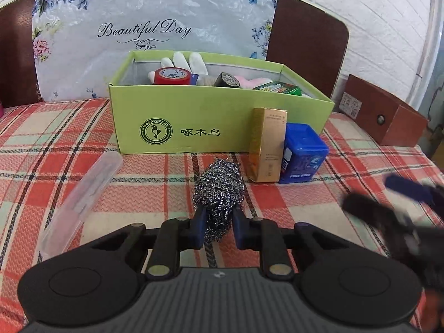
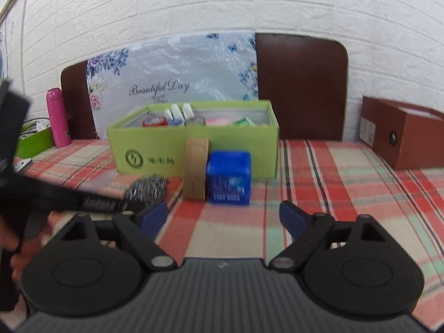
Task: Organize objects
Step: 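Grasp the steel wool scrubber with the left gripper while the right grasps the tall beige box, then drop the scrubber into the green box with the left gripper while the right drops the beige box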
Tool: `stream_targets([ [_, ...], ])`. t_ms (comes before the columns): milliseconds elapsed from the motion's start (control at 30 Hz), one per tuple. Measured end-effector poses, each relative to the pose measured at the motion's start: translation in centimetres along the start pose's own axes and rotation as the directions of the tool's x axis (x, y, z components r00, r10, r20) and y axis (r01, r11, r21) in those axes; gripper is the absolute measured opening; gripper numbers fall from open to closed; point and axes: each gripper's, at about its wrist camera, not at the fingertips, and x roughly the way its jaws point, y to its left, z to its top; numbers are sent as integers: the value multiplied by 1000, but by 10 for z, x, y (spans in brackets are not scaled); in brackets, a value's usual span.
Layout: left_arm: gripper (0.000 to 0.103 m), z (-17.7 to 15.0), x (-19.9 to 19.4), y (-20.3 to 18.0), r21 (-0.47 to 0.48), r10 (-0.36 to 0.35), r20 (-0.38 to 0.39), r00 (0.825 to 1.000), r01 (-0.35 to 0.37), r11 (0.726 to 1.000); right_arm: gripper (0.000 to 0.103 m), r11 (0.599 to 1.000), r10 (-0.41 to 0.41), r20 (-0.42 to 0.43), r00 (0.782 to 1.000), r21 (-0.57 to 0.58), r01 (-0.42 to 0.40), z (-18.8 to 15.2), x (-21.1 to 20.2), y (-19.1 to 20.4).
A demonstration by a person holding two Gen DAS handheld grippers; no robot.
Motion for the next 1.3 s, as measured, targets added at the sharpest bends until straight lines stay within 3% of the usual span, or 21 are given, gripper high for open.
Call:
stream_targets([
  [167,21,-1,-2,0,1,3,-2,1000,-3,1000,75,997,39,15,999,-61,-38,37,50,22],
  [333,21,1,0,-2,14,5,-3,1000,-5,1000,67,991,-9,-21,1000,-134,7,51,100,38],
  [367,22,0,1,-3,18,5,0,1000,-5,1000,60,991,-5,-32,999,-135,0,50,106,39],
  [433,24,1,2,-1,18,3,-1,1000,-3,1000,36,989,30,-61,998,-140,-39,49,115,39],
  [467,28,2,2,1,13,4,-1,1000,-4,1000,32,989,42,-68,997,-142,-51,48,116,38],
  [633,53,11,7,5,-37,33,26,999,-32,999,30,992,92,-2,996,-81,-92,45,81,27],
  [667,53,13,9,4,-38,35,28,999,-34,999,30,992,94,7,996,-80,-93,45,74,25],
  [800,53,17,20,-3,-4,23,15,1000,-23,1000,30,992,117,21,993,-58,-115,45,55,16],
  [867,39,17,24,-1,-10,-7,-4,1000,7,1000,30,991,124,21,992,-52,-123,46,49,12],
  [1033,29,17,14,1,-15,-42,18,999,43,999,30,990,134,49,990,-55,-131,50,33,6],
  [1300,29,55,-26,-1,-9,-93,155,983,96,995,30,987,161,130,978,-25,-159,77,16,-9],
])
